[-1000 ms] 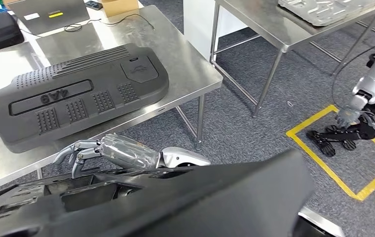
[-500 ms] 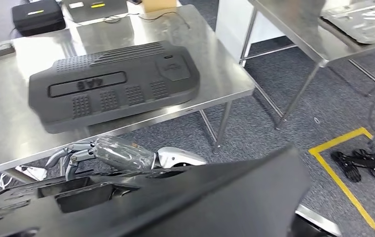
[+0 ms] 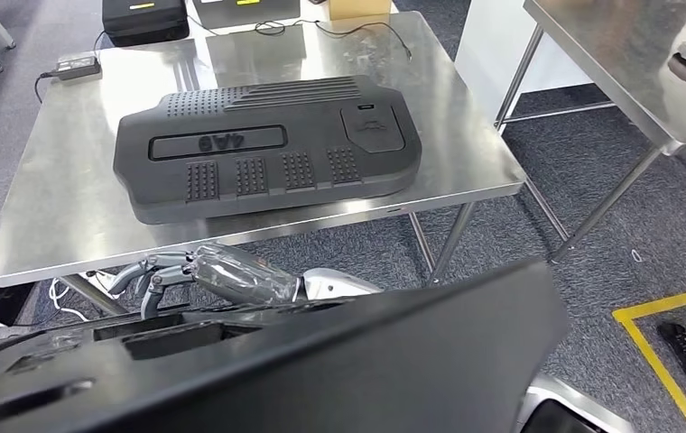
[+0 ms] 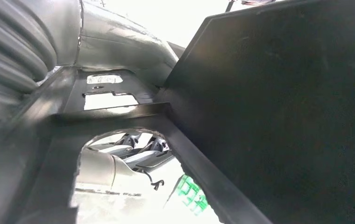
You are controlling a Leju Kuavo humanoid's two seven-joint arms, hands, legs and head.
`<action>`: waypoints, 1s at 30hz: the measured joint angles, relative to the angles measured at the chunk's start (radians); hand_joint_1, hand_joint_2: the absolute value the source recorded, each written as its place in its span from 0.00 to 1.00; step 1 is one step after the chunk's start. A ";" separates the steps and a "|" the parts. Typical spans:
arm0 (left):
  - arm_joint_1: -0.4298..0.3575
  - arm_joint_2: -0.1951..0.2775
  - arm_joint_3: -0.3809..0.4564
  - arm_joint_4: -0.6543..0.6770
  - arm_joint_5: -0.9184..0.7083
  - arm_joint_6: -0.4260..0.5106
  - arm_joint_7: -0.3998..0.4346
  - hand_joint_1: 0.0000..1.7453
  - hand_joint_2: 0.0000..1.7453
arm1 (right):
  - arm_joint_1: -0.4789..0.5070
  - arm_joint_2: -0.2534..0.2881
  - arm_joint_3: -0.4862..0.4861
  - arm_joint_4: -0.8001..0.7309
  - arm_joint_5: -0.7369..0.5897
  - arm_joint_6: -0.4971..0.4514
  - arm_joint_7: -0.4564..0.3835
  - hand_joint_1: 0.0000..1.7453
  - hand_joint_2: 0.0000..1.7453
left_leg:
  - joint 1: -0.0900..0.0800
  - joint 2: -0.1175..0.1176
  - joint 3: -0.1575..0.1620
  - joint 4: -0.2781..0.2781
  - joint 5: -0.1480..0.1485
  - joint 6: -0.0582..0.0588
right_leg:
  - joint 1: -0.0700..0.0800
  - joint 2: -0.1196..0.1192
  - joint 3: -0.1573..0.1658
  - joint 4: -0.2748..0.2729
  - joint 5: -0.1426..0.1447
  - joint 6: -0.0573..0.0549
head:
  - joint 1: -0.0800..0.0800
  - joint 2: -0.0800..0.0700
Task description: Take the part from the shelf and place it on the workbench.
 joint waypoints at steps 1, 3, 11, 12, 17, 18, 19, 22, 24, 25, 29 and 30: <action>0.001 0.000 0.000 0.000 0.000 -0.003 0.000 0.00 1.00 | 0.000 0.000 0.000 0.002 0.000 -0.001 0.000 1.00 1.00 | 0.000 0.001 0.001 0.000 -0.001 0.001 | 0.000 0.000 0.001 -0.002 0.000 0.000 | -0.003 0.000; 0.001 0.000 0.000 0.000 0.000 -0.008 0.000 0.00 1.00 | -0.001 0.000 0.000 0.005 0.000 -0.002 -0.001 1.00 1.00 | 0.001 0.003 0.003 0.000 -0.002 0.006 | 0.000 -0.001 0.002 -0.003 0.001 0.001 | -0.008 0.000; 0.001 0.006 0.000 0.000 -0.002 -0.010 0.000 0.00 1.00 | -0.001 0.001 0.000 0.019 0.000 -0.002 -0.003 1.00 1.00 | -0.001 0.003 0.004 -0.001 -0.006 0.010 | -0.002 -0.003 0.003 -0.004 -0.002 0.003 | -0.034 0.000; 0.001 0.006 0.000 0.000 -0.002 -0.011 0.000 0.00 1.00 | -0.002 0.001 0.000 0.020 0.000 -0.002 -0.003 1.00 1.00 | -0.002 0.003 0.004 -0.004 -0.005 0.012 | -0.003 -0.003 0.005 -0.001 0.001 0.004 | -0.036 0.000; 0.001 0.007 0.000 0.000 -0.002 -0.014 0.000 0.00 1.00 | -0.006 0.003 0.000 0.022 0.000 -0.002 -0.005 1.00 1.00 | 0.007 0.004 0.036 -0.034 -0.002 0.024 | -0.007 -0.005 -0.023 0.077 -0.029 0.021 | -0.029 0.000; 0.001 0.007 0.000 0.000 -0.002 -0.015 0.000 0.00 1.00 | -0.005 0.002 0.000 0.023 0.000 -0.003 -0.005 1.00 1.00 | 0.007 0.004 0.039 -0.034 -0.006 0.027 | -0.009 -0.005 -0.051 0.132 -0.058 0.025 | -0.024 0.000; 0.001 0.007 0.000 0.000 -0.002 -0.015 0.000 0.00 1.00 | -0.004 0.002 0.000 0.024 0.000 -0.003 -0.006 1.00 1.00 | 0.007 0.004 0.039 -0.034 -0.008 0.027 | -0.012 -0.006 -0.086 0.194 -0.087 0.029 | -0.021 0.000; 0.004 0.007 0.000 0.000 -0.002 -0.016 0.000 0.00 1.00 | 0.001 0.001 0.000 0.029 0.000 -0.003 -0.006 1.00 1.00 | 0.009 0.004 0.046 -0.030 -0.021 0.021 | -0.020 -0.008 -0.132 0.257 -0.091 0.040 | -0.016 0.000; 0.005 0.007 0.000 0.000 -0.002 -0.016 0.000 0.00 1.00 | 0.001 0.001 0.000 0.032 0.000 -0.003 -0.007 1.00 1.00 | 0.013 0.002 0.056 -0.022 -0.036 0.010 | -0.026 -0.007 -0.078 0.136 -0.019 0.046 | -0.012 0.000; 0.005 0.007 0.000 0.000 -0.002 -0.016 0.000 0.00 1.00 | 0.001 0.001 0.000 0.034 0.000 -0.003 -0.008 1.00 1.00 | 0.015 0.002 0.060 -0.017 -0.043 0.003 | -0.025 -0.003 -0.051 0.077 0.000 0.046 | -0.010 0.000; 0.004 0.008 0.000 0.000 -0.002 -0.017 -0.001 0.00 1.00 | 0.002 0.002 0.000 0.042 0.000 -0.004 -0.014 1.00 1.00 | 0.016 0.002 0.066 -0.004 -0.061 -0.025 | -0.016 0.003 -0.018 0.013 -0.011 0.011 | -0.013 0.000; 0.004 0.008 0.000 0.000 -0.002 -0.018 -0.001 0.00 1.00 | 0.002 0.004 0.000 0.043 0.000 -0.005 -0.015 1.00 1.00 | 0.017 0.007 0.064 0.008 -0.060 -0.030 | -0.016 0.001 -0.009 0.011 -0.012 0.002 | -0.018 0.000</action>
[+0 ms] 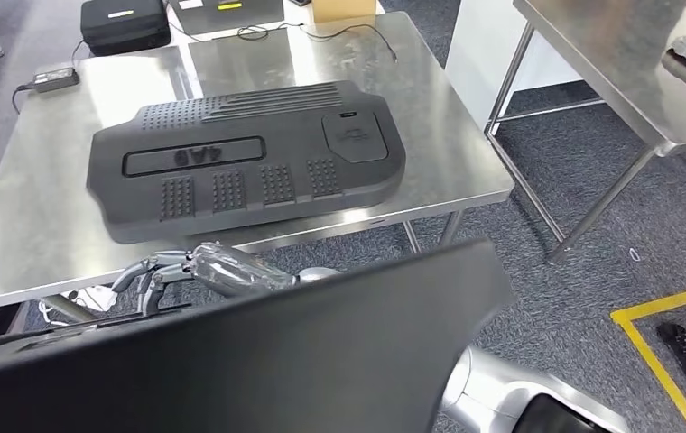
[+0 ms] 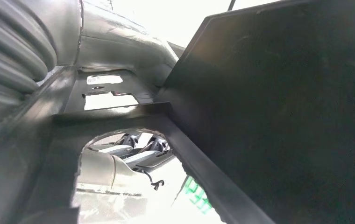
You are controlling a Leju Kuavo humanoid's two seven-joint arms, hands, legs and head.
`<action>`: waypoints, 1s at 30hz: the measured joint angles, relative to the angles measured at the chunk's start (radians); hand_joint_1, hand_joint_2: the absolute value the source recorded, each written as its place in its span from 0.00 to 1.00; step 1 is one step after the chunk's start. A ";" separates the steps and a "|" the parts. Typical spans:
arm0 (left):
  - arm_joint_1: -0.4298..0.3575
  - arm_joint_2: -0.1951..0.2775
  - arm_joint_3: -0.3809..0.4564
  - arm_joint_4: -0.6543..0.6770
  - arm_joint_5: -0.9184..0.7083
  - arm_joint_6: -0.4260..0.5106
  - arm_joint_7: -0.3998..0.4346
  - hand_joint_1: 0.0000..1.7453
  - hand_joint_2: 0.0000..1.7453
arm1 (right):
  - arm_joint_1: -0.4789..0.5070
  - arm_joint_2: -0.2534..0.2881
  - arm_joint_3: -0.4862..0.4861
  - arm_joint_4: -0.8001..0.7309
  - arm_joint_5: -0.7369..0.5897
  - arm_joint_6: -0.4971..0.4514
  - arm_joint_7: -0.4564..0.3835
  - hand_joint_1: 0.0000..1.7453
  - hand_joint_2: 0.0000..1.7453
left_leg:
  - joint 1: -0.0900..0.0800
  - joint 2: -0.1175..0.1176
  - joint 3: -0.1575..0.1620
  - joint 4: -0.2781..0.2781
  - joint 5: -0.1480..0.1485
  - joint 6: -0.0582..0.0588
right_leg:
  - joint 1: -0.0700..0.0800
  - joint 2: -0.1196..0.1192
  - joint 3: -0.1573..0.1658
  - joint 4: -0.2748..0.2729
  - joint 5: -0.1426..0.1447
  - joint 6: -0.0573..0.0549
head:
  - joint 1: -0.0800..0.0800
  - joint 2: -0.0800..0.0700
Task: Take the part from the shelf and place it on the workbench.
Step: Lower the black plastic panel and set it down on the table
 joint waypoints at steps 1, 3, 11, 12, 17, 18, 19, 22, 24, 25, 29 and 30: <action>-0.001 0.000 0.000 0.000 0.000 -0.001 0.000 0.00 1.00 | 0.000 0.001 0.000 0.001 0.000 0.000 -0.001 1.00 1.00 | 0.000 0.010 -0.012 0.030 0.005 -0.004 | 0.000 -0.003 0.012 -0.002 -0.007 -0.008 | -0.005 0.000; -0.003 0.000 0.000 0.000 0.000 -0.003 -0.001 0.00 1.00 | 0.000 0.004 0.000 0.002 0.000 0.000 -0.003 1.00 1.00 | -0.001 0.036 -0.077 0.137 0.006 -0.010 | 0.001 -0.013 0.040 -0.005 -0.024 -0.020 | -0.016 0.000; 0.009 0.001 0.000 0.000 0.000 -0.003 -0.005 0.00 1.00 | 0.005 0.007 0.000 0.015 0.003 -0.001 -0.011 1.00 1.00 | -0.022 0.062 -0.215 0.071 0.092 0.020 | 0.006 -0.028 0.185 -0.013 -0.142 -0.021 | -0.059 0.000; 0.009 0.002 0.000 0.000 0.000 -0.004 -0.006 0.00 1.00 | 0.006 0.008 0.000 0.016 0.003 -0.001 -0.011 1.00 1.00 | -0.027 0.065 -0.206 0.033 0.141 0.025 | 0.008 -0.029 0.201 -0.023 -0.155 -0.017 | -0.062 0.000; 0.008 0.002 0.000 0.000 0.000 -0.005 -0.012 0.00 1.00 | -0.001 0.018 0.000 0.019 0.003 -0.002 -0.015 1.00 1.00 | -0.023 0.054 -0.134 -0.016 0.130 0.050 | 0.013 -0.029 0.181 0.077 -0.097 0.011 | -0.049 0.000; 0.007 0.002 0.000 0.000 0.000 -0.005 -0.012 0.00 1.00 | -0.001 0.018 0.000 0.019 0.004 -0.002 -0.015 1.00 1.00 | -0.022 0.050 -0.115 -0.020 0.118 0.054 | 0.012 -0.028 0.134 0.147 -0.089 0.013 | -0.044 0.000; 0.007 0.002 0.000 0.000 0.000 -0.005 -0.013 0.00 1.00 | 0.001 0.017 0.000 0.020 0.004 -0.002 -0.015 1.00 1.00 | -0.024 0.048 -0.099 -0.021 0.104 0.058 | 0.012 -0.026 0.086 0.205 -0.102 0.013 | -0.039 0.000; 0.006 0.002 0.000 0.000 -0.003 -0.005 -0.018 0.00 1.00 | 0.007 0.014 0.000 0.024 0.004 -0.003 -0.015 1.00 1.00 | -0.028 0.036 -0.039 -0.022 0.060 0.060 | 0.013 -0.023 -0.021 0.242 -0.242 0.013 | -0.033 0.000; 0.006 0.002 0.000 0.000 -0.008 -0.005 -0.025 0.00 1.00 | 0.008 0.011 0.000 0.025 0.005 -0.005 -0.015 1.00 1.00 | -0.034 0.028 0.007 -0.023 0.028 0.061 | 0.018 -0.021 -0.044 0.157 -0.235 -0.001 | -0.031 0.000; 0.007 0.000 0.000 0.000 -0.011 -0.005 -0.027 0.00 1.00 | 0.009 0.010 0.000 0.026 0.005 -0.006 -0.015 1.00 1.00 | -0.035 0.026 0.025 -0.024 0.012 0.060 | 0.023 -0.015 -0.044 0.099 -0.156 -0.014 | -0.032 0.000; 0.000 -0.011 0.000 -0.001 -0.017 0.002 -0.035 0.00 1.00 | 0.009 0.006 -0.001 0.031 0.019 -0.025 -0.018 1.00 1.00 | -0.033 0.012 0.066 -0.026 -0.023 0.044 | 0.045 0.011 -0.027 -0.020 0.075 -0.039 | -0.049 0.000; -0.001 -0.010 0.000 0.000 -0.017 0.007 -0.037 0.00 1.00 | 0.006 0.009 -0.002 0.031 0.032 -0.042 -0.019 1.00 1.00 | -0.033 0.012 0.069 -0.025 -0.023 0.039 | 0.043 0.011 -0.019 -0.030 0.072 -0.039 | -0.046 0.000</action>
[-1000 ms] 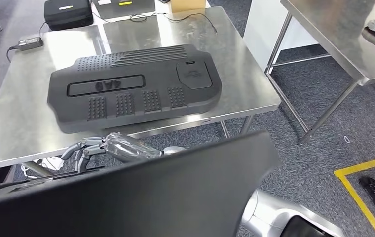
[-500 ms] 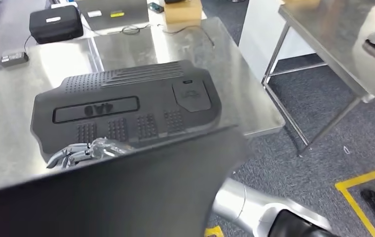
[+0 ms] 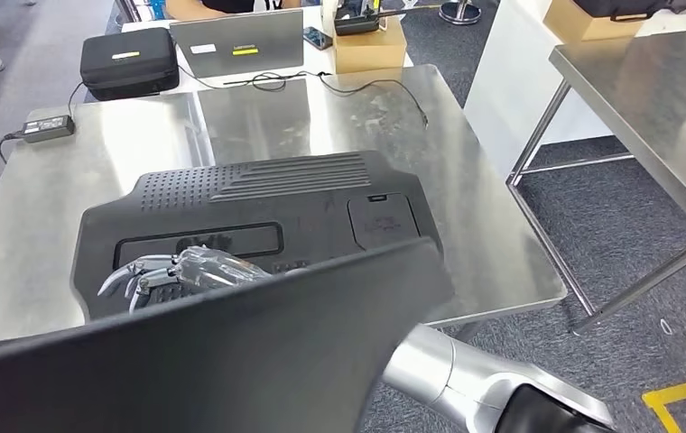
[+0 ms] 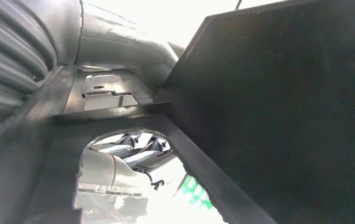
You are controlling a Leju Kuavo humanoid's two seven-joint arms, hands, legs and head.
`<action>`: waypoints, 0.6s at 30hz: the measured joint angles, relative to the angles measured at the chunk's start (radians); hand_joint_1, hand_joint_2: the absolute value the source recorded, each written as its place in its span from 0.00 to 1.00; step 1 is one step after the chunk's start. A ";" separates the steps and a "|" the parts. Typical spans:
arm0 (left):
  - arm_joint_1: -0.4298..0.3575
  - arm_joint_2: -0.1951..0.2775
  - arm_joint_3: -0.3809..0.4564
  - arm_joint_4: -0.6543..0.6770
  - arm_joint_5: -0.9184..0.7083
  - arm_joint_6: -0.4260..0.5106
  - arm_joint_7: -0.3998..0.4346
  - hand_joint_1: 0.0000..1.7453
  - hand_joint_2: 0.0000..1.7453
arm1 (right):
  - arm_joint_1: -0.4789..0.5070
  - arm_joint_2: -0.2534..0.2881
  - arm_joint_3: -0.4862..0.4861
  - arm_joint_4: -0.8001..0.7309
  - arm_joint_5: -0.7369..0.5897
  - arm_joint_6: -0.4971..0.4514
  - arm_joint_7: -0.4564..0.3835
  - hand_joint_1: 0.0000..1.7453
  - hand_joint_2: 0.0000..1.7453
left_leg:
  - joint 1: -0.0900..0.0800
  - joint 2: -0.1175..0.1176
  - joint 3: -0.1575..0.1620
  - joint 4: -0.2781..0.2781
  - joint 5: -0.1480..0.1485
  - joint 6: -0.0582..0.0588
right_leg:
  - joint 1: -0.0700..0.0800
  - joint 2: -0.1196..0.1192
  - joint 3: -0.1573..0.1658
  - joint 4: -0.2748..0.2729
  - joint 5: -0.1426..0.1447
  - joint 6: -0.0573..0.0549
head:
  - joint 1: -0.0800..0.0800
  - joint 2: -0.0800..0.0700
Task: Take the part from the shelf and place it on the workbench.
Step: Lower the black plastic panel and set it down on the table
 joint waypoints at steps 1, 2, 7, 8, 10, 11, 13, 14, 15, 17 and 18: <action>0.000 0.000 0.000 0.000 0.002 0.004 -0.003 0.00 1.00 | -0.003 0.003 -0.002 0.000 0.018 -0.025 0.000 1.00 1.00 | -0.001 0.003 0.003 0.008 -0.002 -0.004 | -0.003 -0.001 0.008 -0.007 -0.001 -0.003 | 0.003 0.000; 0.000 0.001 0.000 0.000 0.004 0.007 -0.006 0.00 1.00 | -0.006 0.007 -0.003 0.001 0.039 -0.057 0.001 1.00 1.00 | -0.002 0.009 -0.003 0.028 -0.011 -0.010 | -0.007 -0.003 0.017 -0.012 -0.003 -0.007 | 0.003 0.000; 0.003 0.002 0.000 0.000 0.011 0.029 -0.027 0.00 1.00 | -0.016 0.017 -0.006 0.019 0.241 -0.231 0.074 1.00 1.00 | 0.019 0.033 -0.155 0.273 -0.121 -0.042 | -0.025 -0.013 0.030 -0.015 -0.018 -0.008 | 0.000 0.000; 0.006 0.002 0.000 0.000 0.011 0.033 -0.029 0.00 1.00 | -0.016 0.017 -0.006 0.025 0.272 -0.250 0.087 1.00 1.00 | 0.025 0.034 -0.167 0.272 -0.106 -0.049 | -0.029 -0.013 0.031 -0.013 -0.022 -0.004 | -0.002 0.000; 0.010 0.003 0.000 0.000 0.008 0.039 -0.030 0.00 1.00 | -0.017 0.018 -0.006 0.035 0.303 -0.265 0.100 1.00 1.00 | 0.037 0.036 -0.142 0.167 -0.021 -0.068 | -0.040 -0.013 0.034 -0.003 -0.032 0.008 | -0.007 0.000; 0.010 0.003 0.000 0.000 0.006 0.041 -0.029 0.00 1.00 | -0.017 0.019 -0.006 0.040 0.316 -0.269 0.106 1.00 1.00 | 0.041 0.037 -0.125 0.100 0.016 -0.074 | -0.043 -0.014 0.036 0.006 -0.038 0.016 | -0.011 0.000; 0.010 0.003 0.000 0.000 0.003 0.044 -0.029 0.00 1.00 | -0.019 0.021 -0.006 0.048 0.340 -0.280 0.119 1.00 1.00 | 0.041 0.037 -0.109 0.023 0.044 -0.065 | -0.044 -0.015 0.032 0.018 -0.049 0.032 | -0.017 0.000; 0.011 0.002 0.000 0.000 0.002 0.045 -0.029 0.00 1.00 | -0.019 0.021 -0.006 0.052 0.351 -0.285 0.125 1.00 1.00 | 0.040 0.037 -0.109 0.017 0.043 -0.054 | -0.042 -0.015 0.030 0.022 -0.054 0.038 | -0.016 0.000; 0.012 0.002 0.000 0.000 0.002 0.045 -0.029 0.00 1.00 | -0.019 0.021 -0.006 0.054 0.359 -0.289 0.130 1.00 1.00 | 0.039 0.036 -0.108 0.018 0.047 -0.044 | -0.040 -0.015 0.028 0.023 -0.056 0.038 | -0.013 0.000; 0.014 0.000 0.000 0.000 0.001 0.046 -0.028 0.00 1.00 | -0.019 0.021 -0.006 0.059 0.366 -0.293 0.134 1.00 1.00 | 0.040 0.032 -0.105 0.019 0.061 -0.037 | -0.039 -0.014 0.028 0.024 -0.056 0.029 | 0.000 0.000; 0.014 0.000 0.000 0.000 0.001 0.046 -0.028 0.00 1.00 | -0.020 0.021 -0.006 0.061 0.366 -0.294 0.135 1.00 1.00 | 0.038 0.030 -0.106 0.019 0.061 -0.036 | -0.039 -0.014 0.029 0.022 -0.054 0.022 | 0.006 0.000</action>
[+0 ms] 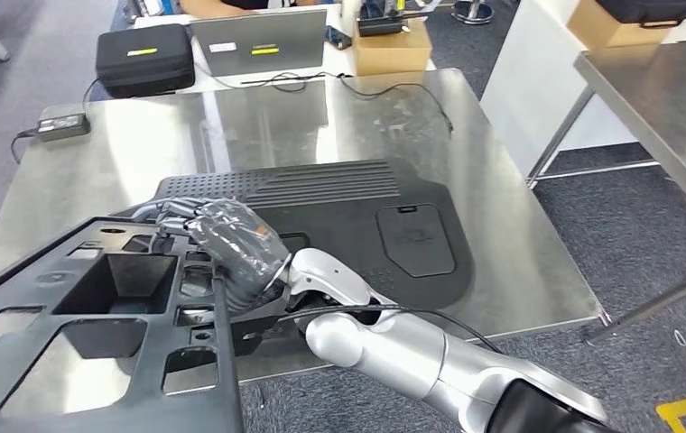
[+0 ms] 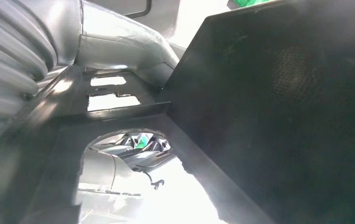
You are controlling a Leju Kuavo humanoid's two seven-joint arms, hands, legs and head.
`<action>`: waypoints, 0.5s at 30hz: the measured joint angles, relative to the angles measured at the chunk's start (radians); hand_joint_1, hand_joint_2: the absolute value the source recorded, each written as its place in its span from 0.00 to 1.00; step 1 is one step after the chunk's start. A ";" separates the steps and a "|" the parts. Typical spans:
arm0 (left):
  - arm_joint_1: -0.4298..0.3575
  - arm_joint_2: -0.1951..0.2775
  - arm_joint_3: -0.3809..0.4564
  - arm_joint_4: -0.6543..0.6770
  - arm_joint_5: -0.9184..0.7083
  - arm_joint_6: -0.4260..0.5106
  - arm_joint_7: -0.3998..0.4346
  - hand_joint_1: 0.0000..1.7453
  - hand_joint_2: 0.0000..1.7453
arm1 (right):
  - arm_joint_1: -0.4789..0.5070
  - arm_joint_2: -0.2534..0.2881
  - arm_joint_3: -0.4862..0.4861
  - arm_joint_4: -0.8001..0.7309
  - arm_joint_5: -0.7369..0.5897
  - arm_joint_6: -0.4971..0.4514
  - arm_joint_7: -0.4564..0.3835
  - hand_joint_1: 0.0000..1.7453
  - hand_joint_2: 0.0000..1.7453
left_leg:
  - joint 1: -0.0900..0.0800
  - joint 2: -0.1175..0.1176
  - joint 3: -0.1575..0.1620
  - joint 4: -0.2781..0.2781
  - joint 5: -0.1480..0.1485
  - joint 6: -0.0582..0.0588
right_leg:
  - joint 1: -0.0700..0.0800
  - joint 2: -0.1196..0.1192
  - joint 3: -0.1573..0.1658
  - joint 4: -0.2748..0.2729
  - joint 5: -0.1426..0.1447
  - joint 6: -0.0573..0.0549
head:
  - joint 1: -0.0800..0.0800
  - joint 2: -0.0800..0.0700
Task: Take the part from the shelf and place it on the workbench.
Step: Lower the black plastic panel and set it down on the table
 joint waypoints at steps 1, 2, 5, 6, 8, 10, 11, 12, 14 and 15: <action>0.000 0.000 0.000 0.000 0.000 0.001 0.000 0.00 1.00 | 0.000 0.000 0.000 0.002 0.000 0.000 0.000 1.00 1.00 | -0.001 -0.002 -0.001 0.000 0.000 0.002 | 0.000 0.000 0.001 -0.002 0.001 -0.003 | 0.005 0.000; -0.001 0.000 0.000 0.000 0.000 0.002 0.000 0.00 1.00 | 0.000 0.000 0.000 0.004 0.000 -0.001 0.001 1.00 1.00 | -0.002 -0.003 -0.001 0.000 -0.001 0.004 | -0.001 -0.001 0.003 -0.005 0.001 -0.004 | 0.010 0.000; -0.001 0.000 0.000 0.000 -0.001 0.002 0.000 0.00 1.00 | 0.000 0.000 0.000 0.009 0.002 -0.001 0.001 1.00 1.00 | -0.004 -0.003 0.000 0.000 -0.004 0.011 | -0.002 -0.001 0.007 -0.011 0.002 -0.004 | 0.025 0.000; -0.001 0.000 0.000 0.000 -0.001 0.002 0.000 0.00 1.00 | 0.000 0.000 0.000 0.011 0.008 -0.003 0.005 1.00 1.00 | -0.005 -0.003 0.000 0.000 -0.005 0.013 | -0.002 -0.001 0.007 -0.013 0.002 -0.004 | 0.030 0.000; -0.002 0.000 0.000 0.000 -0.002 0.004 0.000 0.00 1.00 | -0.001 0.000 0.000 0.013 0.038 -0.015 0.024 1.00 1.00 | -0.007 -0.003 0.000 0.000 -0.007 0.015 | -0.003 -0.002 0.008 -0.014 0.002 -0.003 | 0.035 0.000; -0.003 0.000 0.000 0.000 -0.005 0.005 0.002 0.00 1.00 | -0.004 0.000 0.000 0.018 0.094 -0.029 0.063 1.00 1.00 | -0.009 -0.002 0.000 0.000 -0.008 0.017 | -0.005 -0.003 0.008 -0.015 0.001 0.004 | 0.037 0.000; -0.004 0.000 0.000 0.000 -0.008 0.006 0.004 0.00 1.00 | -0.008 0.000 0.000 0.022 0.126 -0.032 0.083 1.00 1.00 | -0.010 -0.002 0.000 0.000 -0.008 0.017 | -0.006 -0.004 0.008 -0.016 0.001 0.010 | 0.037 0.000; -0.006 0.000 0.000 0.000 -0.011 0.006 0.007 0.00 1.00 | -0.013 0.001 0.001 0.029 0.162 -0.034 0.104 1.00 1.00 | -0.011 -0.002 0.000 0.000 -0.009 0.018 | -0.007 -0.004 0.009 -0.016 0.000 0.018 | 0.037 0.000; -0.011 0.000 0.000 0.000 -0.018 0.007 0.016 0.00 1.00 | -0.027 0.007 0.002 0.049 0.223 -0.031 0.132 1.00 1.00 | -0.012 -0.001 0.000 0.001 -0.009 0.018 | -0.008 -0.005 0.009 -0.016 -0.001 0.029 | 0.038 0.000; -0.014 0.000 0.000 0.000 -0.021 0.007 0.020 0.00 1.00 | -0.037 0.012 0.004 0.064 0.247 -0.027 0.141 1.00 1.00 | -0.012 -0.001 0.000 0.001 -0.009 0.018 | -0.008 -0.005 0.009 -0.016 -0.001 0.031 | 0.038 0.000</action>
